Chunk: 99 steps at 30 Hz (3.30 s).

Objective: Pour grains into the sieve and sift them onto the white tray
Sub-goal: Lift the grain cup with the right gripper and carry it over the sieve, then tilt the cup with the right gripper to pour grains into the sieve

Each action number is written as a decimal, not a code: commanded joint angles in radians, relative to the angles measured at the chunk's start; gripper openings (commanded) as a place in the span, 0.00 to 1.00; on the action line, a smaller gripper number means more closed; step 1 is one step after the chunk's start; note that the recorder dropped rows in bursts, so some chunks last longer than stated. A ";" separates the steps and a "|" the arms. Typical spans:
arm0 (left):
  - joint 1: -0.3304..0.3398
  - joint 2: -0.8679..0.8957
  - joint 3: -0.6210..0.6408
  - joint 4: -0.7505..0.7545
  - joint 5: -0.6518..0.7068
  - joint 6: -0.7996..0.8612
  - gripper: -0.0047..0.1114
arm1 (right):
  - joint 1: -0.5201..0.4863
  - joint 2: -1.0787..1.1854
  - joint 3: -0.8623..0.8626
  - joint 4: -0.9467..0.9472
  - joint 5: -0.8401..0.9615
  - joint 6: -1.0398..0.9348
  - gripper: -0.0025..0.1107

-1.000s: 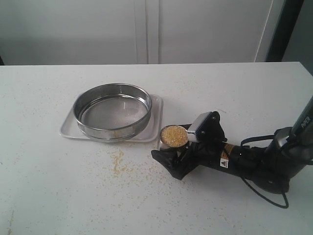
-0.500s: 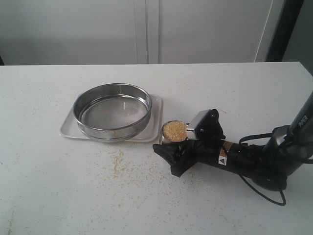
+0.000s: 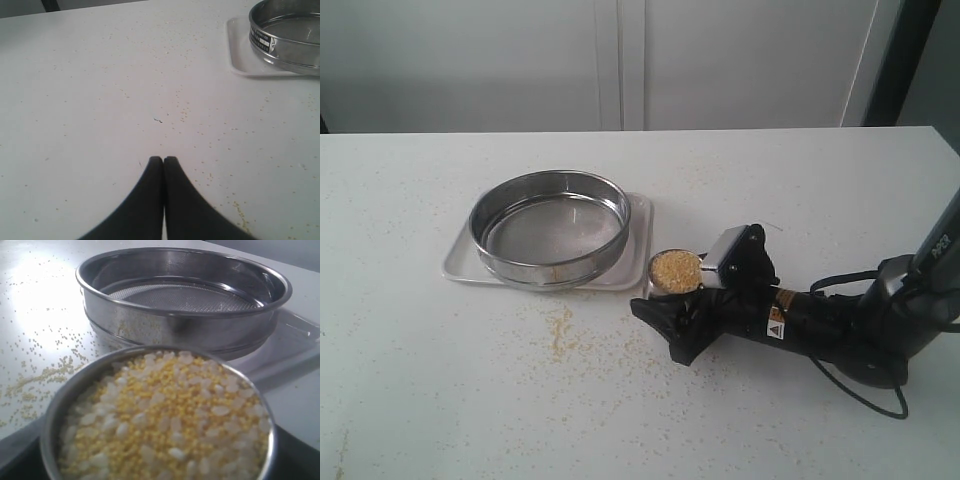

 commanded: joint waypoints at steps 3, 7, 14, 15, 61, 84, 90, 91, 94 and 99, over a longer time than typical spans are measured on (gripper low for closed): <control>0.003 -0.005 0.004 -0.008 -0.003 -0.001 0.04 | -0.001 -0.042 0.002 -0.032 -0.001 0.080 0.02; 0.003 -0.005 0.004 -0.008 -0.003 -0.001 0.04 | -0.001 -0.102 0.002 -0.050 0.058 0.116 0.02; 0.003 -0.005 0.004 -0.008 -0.003 -0.001 0.04 | -0.001 -0.245 0.002 -0.108 0.131 0.212 0.02; 0.003 -0.005 0.004 -0.008 -0.003 -0.001 0.04 | -0.001 -0.268 0.002 -0.108 0.145 0.234 0.02; 0.003 -0.005 0.004 -0.008 -0.003 -0.001 0.04 | 0.230 -0.231 -0.569 -0.284 0.878 0.568 0.02; 0.003 -0.005 0.004 -0.008 -0.003 -0.001 0.04 | 0.269 -0.089 -0.789 -0.491 1.008 0.510 0.02; 0.003 -0.005 0.004 -0.008 -0.003 -0.001 0.04 | 0.269 -0.089 -0.793 -0.547 1.029 0.453 0.02; 0.003 -0.005 0.004 -0.008 -0.003 -0.001 0.04 | 0.269 -0.089 -0.793 -0.560 1.029 0.453 0.02; 0.003 -0.005 0.004 -0.008 -0.003 -0.001 0.04 | 0.271 -0.089 -0.793 -0.628 1.047 0.453 0.02; 0.003 -0.005 0.004 -0.008 -0.003 -0.001 0.04 | 0.271 -0.089 -0.793 -0.631 1.061 0.453 0.02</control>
